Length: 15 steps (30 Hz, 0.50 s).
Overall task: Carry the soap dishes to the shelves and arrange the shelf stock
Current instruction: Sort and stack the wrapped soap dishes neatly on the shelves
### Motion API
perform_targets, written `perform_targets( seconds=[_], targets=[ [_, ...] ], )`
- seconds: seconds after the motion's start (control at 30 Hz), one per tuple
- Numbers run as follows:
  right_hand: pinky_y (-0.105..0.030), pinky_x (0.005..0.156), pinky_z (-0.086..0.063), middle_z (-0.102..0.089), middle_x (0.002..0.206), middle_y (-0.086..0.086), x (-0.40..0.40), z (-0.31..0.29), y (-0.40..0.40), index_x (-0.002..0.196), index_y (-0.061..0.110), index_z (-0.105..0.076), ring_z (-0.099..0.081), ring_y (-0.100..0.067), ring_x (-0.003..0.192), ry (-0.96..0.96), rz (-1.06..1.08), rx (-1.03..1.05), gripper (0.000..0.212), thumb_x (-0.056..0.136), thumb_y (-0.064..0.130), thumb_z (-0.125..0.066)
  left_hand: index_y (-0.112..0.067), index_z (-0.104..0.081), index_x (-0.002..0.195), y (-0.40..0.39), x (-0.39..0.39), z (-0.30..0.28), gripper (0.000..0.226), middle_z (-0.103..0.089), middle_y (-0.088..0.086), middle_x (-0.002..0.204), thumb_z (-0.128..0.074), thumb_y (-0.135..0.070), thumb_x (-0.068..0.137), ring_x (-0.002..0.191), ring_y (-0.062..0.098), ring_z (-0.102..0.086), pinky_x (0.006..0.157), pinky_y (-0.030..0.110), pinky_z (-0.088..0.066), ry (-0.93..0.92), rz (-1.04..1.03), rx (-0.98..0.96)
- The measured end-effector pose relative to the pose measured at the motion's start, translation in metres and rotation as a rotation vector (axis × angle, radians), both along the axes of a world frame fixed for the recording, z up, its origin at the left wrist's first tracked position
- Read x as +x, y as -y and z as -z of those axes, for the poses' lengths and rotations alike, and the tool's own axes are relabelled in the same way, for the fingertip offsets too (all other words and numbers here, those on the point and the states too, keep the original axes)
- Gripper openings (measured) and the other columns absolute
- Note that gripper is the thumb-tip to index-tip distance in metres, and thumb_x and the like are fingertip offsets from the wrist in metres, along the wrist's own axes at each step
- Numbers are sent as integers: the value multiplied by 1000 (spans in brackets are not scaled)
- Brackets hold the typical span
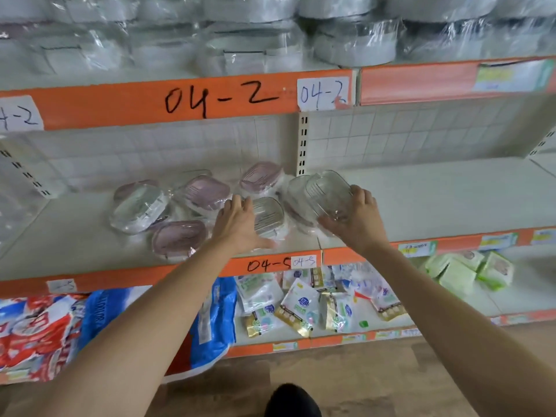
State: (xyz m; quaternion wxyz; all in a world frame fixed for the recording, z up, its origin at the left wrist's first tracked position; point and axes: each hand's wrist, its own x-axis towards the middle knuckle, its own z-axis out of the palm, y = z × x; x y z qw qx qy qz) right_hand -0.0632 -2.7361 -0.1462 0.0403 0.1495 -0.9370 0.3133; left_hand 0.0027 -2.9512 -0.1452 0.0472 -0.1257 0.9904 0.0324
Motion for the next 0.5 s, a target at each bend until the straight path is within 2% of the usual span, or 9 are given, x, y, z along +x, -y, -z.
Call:
perform_targets(
  seconds=[0.13,0.23,0.37,0.5],
  targets=[
    [-36,105,-31,-37,140,-13,-44,3,-7,142,2,-28,-33,-29,130,-60,113,-72,91,75,41,-75,-4,-10,150,4,-31,13,125,-14,18,155,-69,-72,64,141,33,-21,114,44,-24,-34,12,-3],
    [-38,102,-33,-40,136,-15,-76,10,-10,139,0,-32,-35,-31,127,-75,177,-66,87,75,43,-74,-3,-16,149,10,-48,25,122,-18,18,154,-65,-76,64,141,32,-22,114,44,-25,-20,38,-35],
    [-39,103,-32,-38,137,-17,-113,26,-8,137,-2,-31,-34,-33,128,0,233,-14,87,76,43,-74,-6,-16,149,20,-62,38,122,-22,12,152,-65,-76,63,140,28,-21,113,43,-26,4,102,-66],
    [-38,105,-31,-37,138,-18,-135,52,-2,136,-3,-32,-33,-33,130,80,241,61,90,74,45,-76,-9,-18,149,30,-72,45,123,-20,9,152,-67,-77,59,142,26,-15,115,42,-21,-7,155,-53]
  ],
)
